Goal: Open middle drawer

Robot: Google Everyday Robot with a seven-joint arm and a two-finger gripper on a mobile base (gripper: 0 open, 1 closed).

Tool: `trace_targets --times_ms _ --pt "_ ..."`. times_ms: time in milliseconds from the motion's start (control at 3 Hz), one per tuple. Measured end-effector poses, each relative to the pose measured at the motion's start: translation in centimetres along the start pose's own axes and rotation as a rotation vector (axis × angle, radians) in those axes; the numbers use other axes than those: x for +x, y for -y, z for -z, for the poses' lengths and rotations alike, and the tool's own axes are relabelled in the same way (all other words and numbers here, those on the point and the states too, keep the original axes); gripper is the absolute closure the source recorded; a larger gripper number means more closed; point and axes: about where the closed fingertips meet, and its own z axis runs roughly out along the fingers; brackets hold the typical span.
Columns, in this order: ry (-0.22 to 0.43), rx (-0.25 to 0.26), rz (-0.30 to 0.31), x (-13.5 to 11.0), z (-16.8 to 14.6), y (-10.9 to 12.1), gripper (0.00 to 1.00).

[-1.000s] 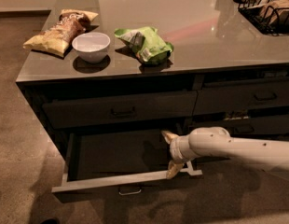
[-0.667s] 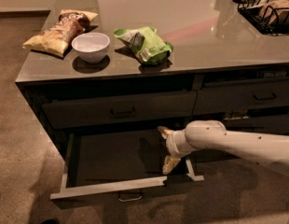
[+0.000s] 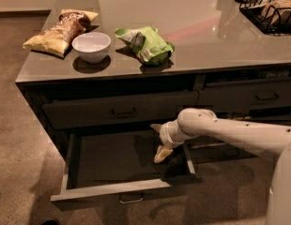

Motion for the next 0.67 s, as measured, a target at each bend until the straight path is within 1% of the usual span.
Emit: trace_targets --times_ms 333,667 --pt "0.030 -0.046 -0.032 -0.5 -2.9 1.2 0.30" --pt "0.055 -0.123 -0.062 0.3 -6.8 0.2 0.60"
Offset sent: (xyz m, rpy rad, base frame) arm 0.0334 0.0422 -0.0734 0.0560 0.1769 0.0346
